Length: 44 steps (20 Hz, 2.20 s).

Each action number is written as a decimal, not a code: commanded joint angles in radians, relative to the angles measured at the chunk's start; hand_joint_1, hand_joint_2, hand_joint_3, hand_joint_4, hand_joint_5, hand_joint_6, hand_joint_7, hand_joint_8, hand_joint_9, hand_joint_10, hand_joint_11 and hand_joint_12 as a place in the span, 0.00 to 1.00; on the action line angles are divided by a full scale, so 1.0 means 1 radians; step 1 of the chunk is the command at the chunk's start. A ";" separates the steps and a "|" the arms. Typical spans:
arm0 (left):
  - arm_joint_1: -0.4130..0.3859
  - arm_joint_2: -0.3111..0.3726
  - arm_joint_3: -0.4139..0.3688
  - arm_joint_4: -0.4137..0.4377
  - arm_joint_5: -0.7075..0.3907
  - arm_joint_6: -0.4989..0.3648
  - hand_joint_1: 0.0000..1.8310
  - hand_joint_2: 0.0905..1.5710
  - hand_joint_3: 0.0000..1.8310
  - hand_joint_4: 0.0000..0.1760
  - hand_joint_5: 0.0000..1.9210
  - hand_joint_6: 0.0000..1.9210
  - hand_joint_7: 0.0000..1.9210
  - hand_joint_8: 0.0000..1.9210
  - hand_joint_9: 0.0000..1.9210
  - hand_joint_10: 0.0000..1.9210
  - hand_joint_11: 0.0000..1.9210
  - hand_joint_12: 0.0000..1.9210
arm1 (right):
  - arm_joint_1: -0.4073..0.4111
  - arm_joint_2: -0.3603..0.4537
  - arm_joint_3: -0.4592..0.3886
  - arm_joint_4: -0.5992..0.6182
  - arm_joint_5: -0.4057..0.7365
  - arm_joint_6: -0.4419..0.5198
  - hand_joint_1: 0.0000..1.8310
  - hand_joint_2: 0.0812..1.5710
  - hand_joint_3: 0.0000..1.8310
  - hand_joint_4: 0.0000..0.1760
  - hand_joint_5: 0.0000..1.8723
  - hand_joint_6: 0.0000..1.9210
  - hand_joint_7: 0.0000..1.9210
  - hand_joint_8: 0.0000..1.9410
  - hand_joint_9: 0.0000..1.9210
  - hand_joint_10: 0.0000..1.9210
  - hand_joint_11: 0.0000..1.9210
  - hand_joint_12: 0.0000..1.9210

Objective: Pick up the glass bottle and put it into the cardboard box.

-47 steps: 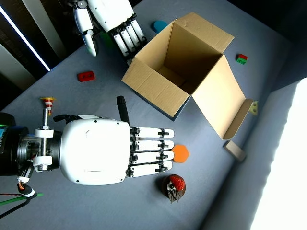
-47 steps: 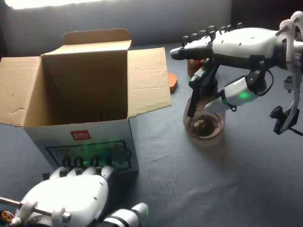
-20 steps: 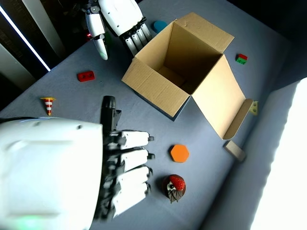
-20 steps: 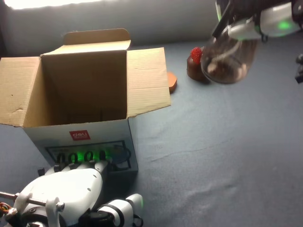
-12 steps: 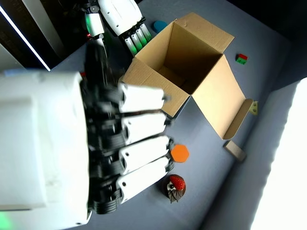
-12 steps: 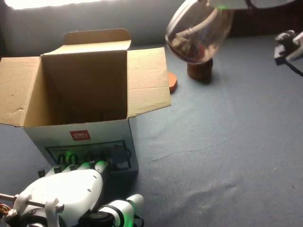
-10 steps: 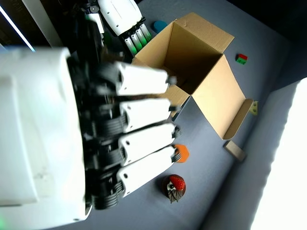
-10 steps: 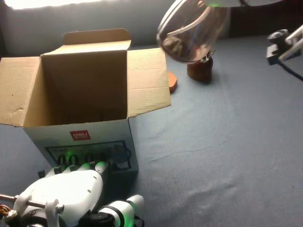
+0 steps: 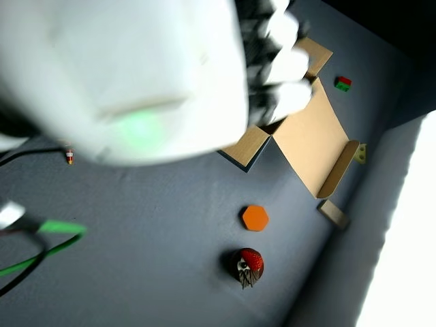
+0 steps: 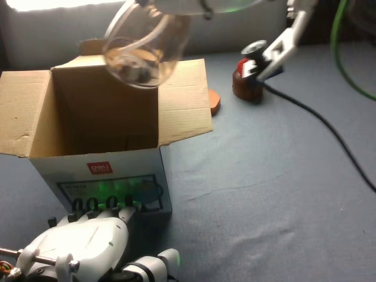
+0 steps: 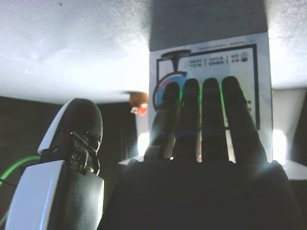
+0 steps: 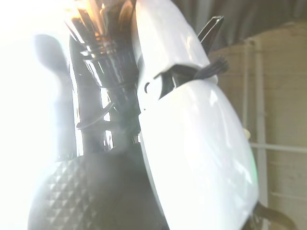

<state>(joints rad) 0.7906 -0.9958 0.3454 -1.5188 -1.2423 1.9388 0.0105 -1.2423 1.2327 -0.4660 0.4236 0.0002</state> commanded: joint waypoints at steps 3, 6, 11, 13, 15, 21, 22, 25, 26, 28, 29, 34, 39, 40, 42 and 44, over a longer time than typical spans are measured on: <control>-0.001 -0.011 0.002 0.075 -0.036 -0.004 0.03 0.81 0.00 0.00 0.04 0.00 0.05 0.00 0.04 0.00 0.00 0.11 | 0.021 -0.082 0.055 -0.008 0.084 0.008 0.74 0.72 0.00 0.00 0.46 0.62 0.51 0.56 0.40 0.69 0.36 0.79; 0.000 -0.018 0.008 0.075 -0.029 -0.004 0.03 0.81 0.00 0.00 0.04 0.00 0.05 0.00 0.04 0.00 0.00 0.11 | 0.020 -0.143 0.071 -0.024 0.036 -0.051 0.74 0.72 0.00 0.00 0.46 0.61 0.51 0.56 0.40 0.69 0.36 0.79; -0.001 -0.019 0.013 0.089 -0.025 -0.004 0.03 0.81 0.00 0.00 0.04 0.00 0.05 0.00 0.04 0.00 0.00 0.11 | -0.029 -0.223 0.069 -0.024 -0.078 -0.260 0.74 0.72 0.00 0.00 0.46 0.62 0.51 0.56 0.40 0.69 0.36 0.79; -0.001 -0.019 0.013 0.089 -0.023 -0.011 0.03 0.81 0.00 0.00 0.04 0.00 0.05 0.00 0.04 0.00 0.00 0.11 | -0.040 -0.234 0.068 -0.023 -0.090 -0.297 0.74 0.72 0.00 0.00 0.46 0.62 0.51 0.56 0.40 0.69 0.36 0.79; -0.002 -0.019 0.012 0.089 -0.023 -0.013 0.03 0.81 0.00 0.00 0.04 0.00 0.05 0.00 0.04 0.00 0.00 0.11 | -0.045 -0.243 0.068 0.003 -0.112 -0.368 0.74 0.72 0.00 0.00 0.46 0.62 0.51 0.56 0.40 0.69 0.36 0.79; 0.008 -0.019 0.008 0.089 -0.023 -0.024 0.03 0.81 0.00 0.00 0.05 0.00 0.05 0.00 0.04 0.00 0.00 0.11 | -0.063 -0.247 0.057 0.051 -0.125 -0.504 0.74 0.72 0.00 0.00 0.46 0.62 0.51 0.56 0.40 0.69 0.35 0.80; 0.009 -0.019 0.008 0.089 -0.023 -0.024 0.03 0.81 0.00 0.00 0.05 0.00 0.05 0.00 0.04 0.00 0.00 0.11 | -0.066 -0.247 0.053 0.051 -0.125 -0.526 0.74 0.72 0.00 0.00 0.45 0.62 0.50 0.56 0.40 0.69 0.35 0.80; 0.008 -0.019 0.007 0.089 -0.023 -0.024 0.03 0.81 0.00 0.00 0.05 0.00 0.05 0.00 0.04 0.00 0.00 0.11 | -0.067 -0.241 0.046 0.051 -0.119 -0.529 0.74 0.72 0.00 0.00 0.45 0.62 0.50 0.56 0.40 0.69 0.35 0.80; 0.007 -0.019 0.006 0.089 -0.023 -0.026 0.03 0.81 0.00 0.00 0.05 0.00 0.05 0.00 0.04 0.00 0.00 0.11 | -0.067 -0.239 0.045 0.051 -0.120 -0.525 0.74 0.72 0.00 0.00 0.45 0.62 0.50 0.56 0.40 0.69 0.35 0.80; 0.006 -0.019 0.007 0.089 -0.024 -0.029 0.03 0.81 0.00 0.00 0.05 0.00 0.05 0.00 0.04 0.00 0.00 0.11 | -0.068 -0.234 0.042 0.051 -0.120 -0.530 0.74 0.72 0.00 0.00 0.45 0.62 0.50 0.57 0.40 0.69 0.35 0.80; 0.007 -0.019 0.007 0.089 -0.024 -0.030 0.03 0.81 0.00 0.00 0.05 0.00 0.05 0.00 0.04 0.00 0.00 0.11 | -0.069 -0.230 0.039 0.051 -0.120 -0.530 0.74 0.72 0.00 0.00 0.45 0.62 0.50 0.57 0.40 0.69 0.35 0.80; 0.012 -0.019 0.007 0.089 -0.024 -0.038 0.03 0.81 0.00 0.00 0.05 0.00 0.06 0.00 0.04 0.00 0.00 0.11 | -0.090 -0.197 0.011 0.051 -0.092 -0.540 0.74 0.73 0.00 0.00 0.42 0.64 0.49 0.60 0.39 0.72 0.33 0.81; 0.017 -0.018 0.005 0.089 -0.024 -0.049 0.03 0.81 0.00 0.00 0.05 0.00 0.06 0.00 0.04 0.00 0.00 0.11 | -0.091 -0.185 0.004 0.051 -0.088 -0.558 0.56 0.71 0.00 0.00 0.24 0.32 0.30 0.22 0.22 0.41 0.08 0.82; 0.017 -0.018 0.005 0.089 -0.024 -0.050 0.03 0.81 0.00 0.00 0.05 0.00 0.06 0.00 0.04 0.00 0.00 0.11 | -0.089 -0.185 0.004 0.051 -0.087 -0.558 0.54 0.69 0.00 0.00 0.21 0.26 0.28 0.13 0.19 0.35 0.01 0.79; 0.017 -0.018 0.004 0.089 -0.024 -0.052 0.03 0.81 0.00 0.00 0.05 0.00 0.06 0.00 0.04 0.00 0.00 0.11 | -0.083 -0.185 0.003 0.051 -0.088 -0.555 0.51 0.68 0.00 0.00 0.19 0.17 0.27 0.04 0.17 0.25 0.00 0.70; 0.012 -0.013 -0.004 0.088 -0.024 -0.054 0.03 0.81 0.00 0.00 0.05 0.00 0.06 0.00 0.04 0.00 0.00 0.11 | -0.072 -0.175 -0.003 0.050 -0.102 -0.528 0.50 0.67 0.00 0.00 0.19 0.13 0.26 0.01 0.16 0.21 0.00 0.63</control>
<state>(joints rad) 0.8089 -1.0096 0.3424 -1.5021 -1.2236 1.8900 -0.0784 -1.4220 1.2324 -0.4301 0.2096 -0.5293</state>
